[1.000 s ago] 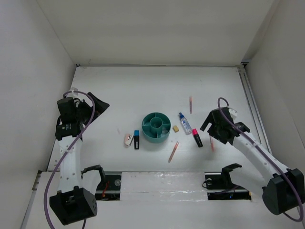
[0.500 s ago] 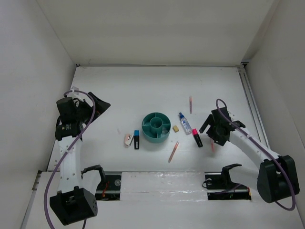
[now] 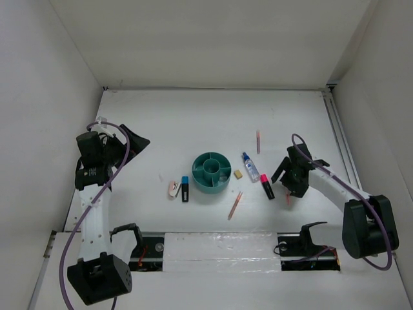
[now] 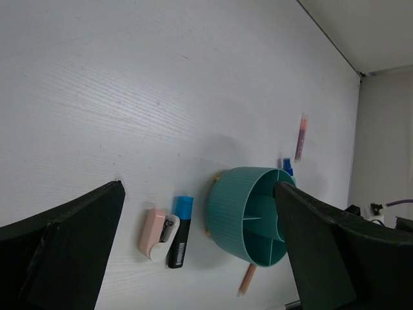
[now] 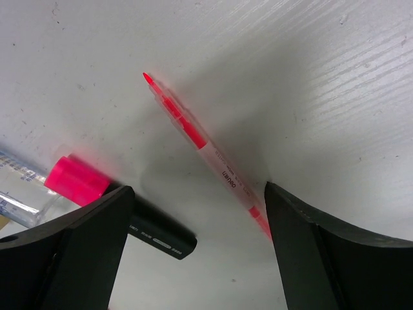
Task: Sort the stationery into containers
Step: Pick up the pen from the center of the board.
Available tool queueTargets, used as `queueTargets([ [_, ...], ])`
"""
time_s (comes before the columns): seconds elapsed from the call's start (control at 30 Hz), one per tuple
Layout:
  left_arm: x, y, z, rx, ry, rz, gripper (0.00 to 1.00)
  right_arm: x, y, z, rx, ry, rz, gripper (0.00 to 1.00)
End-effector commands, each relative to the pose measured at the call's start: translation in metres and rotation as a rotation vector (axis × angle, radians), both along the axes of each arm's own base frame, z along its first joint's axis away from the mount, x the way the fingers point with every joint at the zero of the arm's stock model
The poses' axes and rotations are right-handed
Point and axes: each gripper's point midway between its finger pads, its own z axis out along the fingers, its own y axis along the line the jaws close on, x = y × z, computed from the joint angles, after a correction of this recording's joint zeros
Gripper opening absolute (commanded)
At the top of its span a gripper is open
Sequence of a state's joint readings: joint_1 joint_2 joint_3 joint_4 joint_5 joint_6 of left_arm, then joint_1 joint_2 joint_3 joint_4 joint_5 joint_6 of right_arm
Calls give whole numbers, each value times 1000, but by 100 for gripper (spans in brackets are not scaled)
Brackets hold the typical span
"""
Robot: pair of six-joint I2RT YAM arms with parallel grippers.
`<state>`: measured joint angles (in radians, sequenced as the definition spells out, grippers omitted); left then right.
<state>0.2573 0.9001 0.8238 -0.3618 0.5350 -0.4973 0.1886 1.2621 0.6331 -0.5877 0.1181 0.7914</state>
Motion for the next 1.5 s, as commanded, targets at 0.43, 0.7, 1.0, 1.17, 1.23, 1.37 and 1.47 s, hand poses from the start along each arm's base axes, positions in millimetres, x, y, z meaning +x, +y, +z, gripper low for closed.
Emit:
queueTargets([
  [0.43,2,-3,4,3,-40,-36,100,-10,-6,11,-16,45,11,75],
  [0.7,1,-5,4,-2,-41,-44,100,-15,3,-2,-27,111,44,58],
  [1.0,2,-4,2,3,-35,-48,100,-13,0,-5,-61,132,54,14],
  [1.17,2,-4,2,3,-35,-48,100,-8,5,-2,-45,101,66,0],
  [1.23,2,-4,2,3,-35,-48,100,-3,7,5,-52,70,82,0],
  [1.37,4,-1,-2,10,-24,-33,100,22,17,51,-58,-119,115,0],
  [1.47,6,2,-11,5,21,-21,100,38,35,108,-20,-303,211,0],
])
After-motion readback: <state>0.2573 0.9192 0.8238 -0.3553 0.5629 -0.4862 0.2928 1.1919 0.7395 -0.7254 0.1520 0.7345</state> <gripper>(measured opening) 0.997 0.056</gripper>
